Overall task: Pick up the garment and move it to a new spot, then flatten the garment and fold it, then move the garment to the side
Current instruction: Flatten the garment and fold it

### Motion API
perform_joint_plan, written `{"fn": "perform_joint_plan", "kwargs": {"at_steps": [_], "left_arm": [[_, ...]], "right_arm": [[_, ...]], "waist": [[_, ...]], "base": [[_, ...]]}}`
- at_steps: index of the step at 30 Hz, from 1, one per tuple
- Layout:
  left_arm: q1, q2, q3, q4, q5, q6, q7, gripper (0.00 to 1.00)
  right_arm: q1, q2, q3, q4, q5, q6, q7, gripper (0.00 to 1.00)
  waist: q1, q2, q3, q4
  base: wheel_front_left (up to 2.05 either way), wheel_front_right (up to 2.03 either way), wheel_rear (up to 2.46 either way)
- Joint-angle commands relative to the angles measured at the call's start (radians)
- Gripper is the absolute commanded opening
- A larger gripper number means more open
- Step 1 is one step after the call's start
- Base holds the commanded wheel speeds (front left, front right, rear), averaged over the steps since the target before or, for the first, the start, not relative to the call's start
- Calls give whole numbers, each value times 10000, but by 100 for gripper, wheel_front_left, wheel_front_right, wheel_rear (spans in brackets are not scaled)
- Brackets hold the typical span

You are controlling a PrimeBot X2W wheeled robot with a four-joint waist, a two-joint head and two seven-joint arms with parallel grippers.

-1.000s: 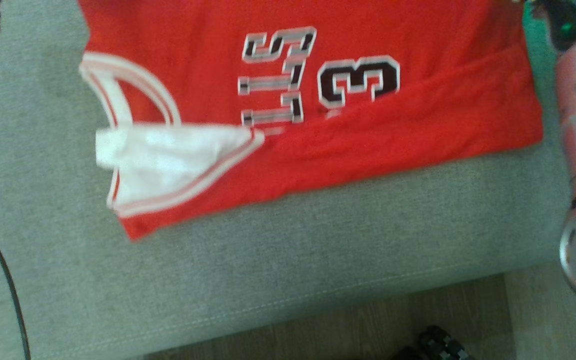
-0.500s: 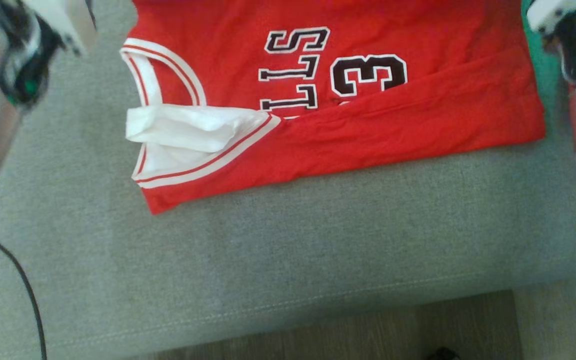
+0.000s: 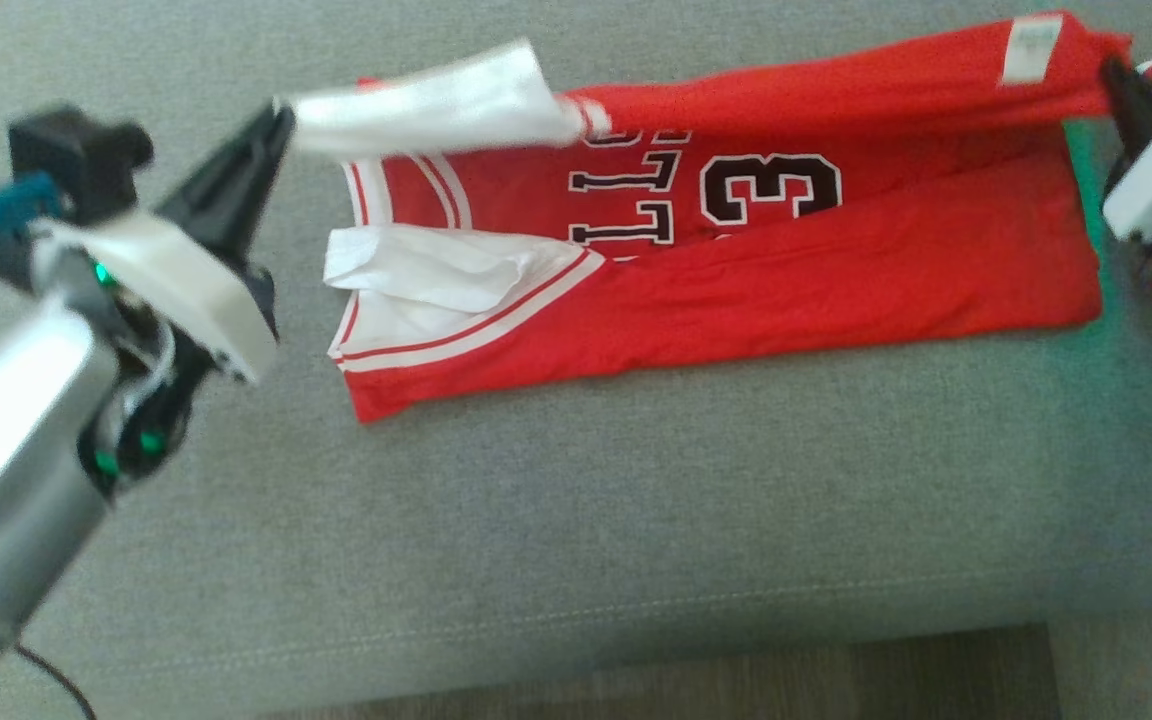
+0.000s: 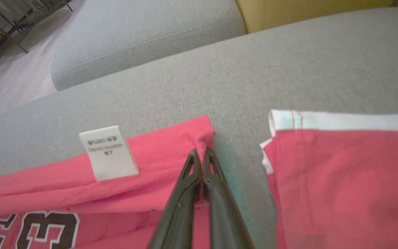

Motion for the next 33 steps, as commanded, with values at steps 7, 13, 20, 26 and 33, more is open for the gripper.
{"fn": "perform_joint_plan", "kwargs": {"at_steps": [7,13,20,26,33], "left_arm": [[1271,749,463,-1467,-595,956,-147,0],[2153,292,151,-1295,-736,1226,-411,0],[2538,-502,83,-343,-524,1414,-867,100],[3050,-1072,680,-240,103,2077,-1091,100],[4727,-2135,2477,-1485,2260,3291,-1104,100]], "right_arm": [[1552,-305,-198,-1488,345,-4,430,0],[2395,83,-478,-1912,107,-4,740,0],[2789,718,-1035,-1833,-159,-4,475,100],[3507,1111,-1678,-2463,-215,-4,-43,100],[3875,1696,-2527,-2812,-466,-4,-501,100]], "waist": [[0,-1,-278,217],[0,-1,-418,171],[0,-1,-648,180],[0,-1,-910,218],[0,-1,-1210,267]], "base": [[0,0,0],[0,0,0],[0,0,0],[0,0,0],[0,0,0]]}}
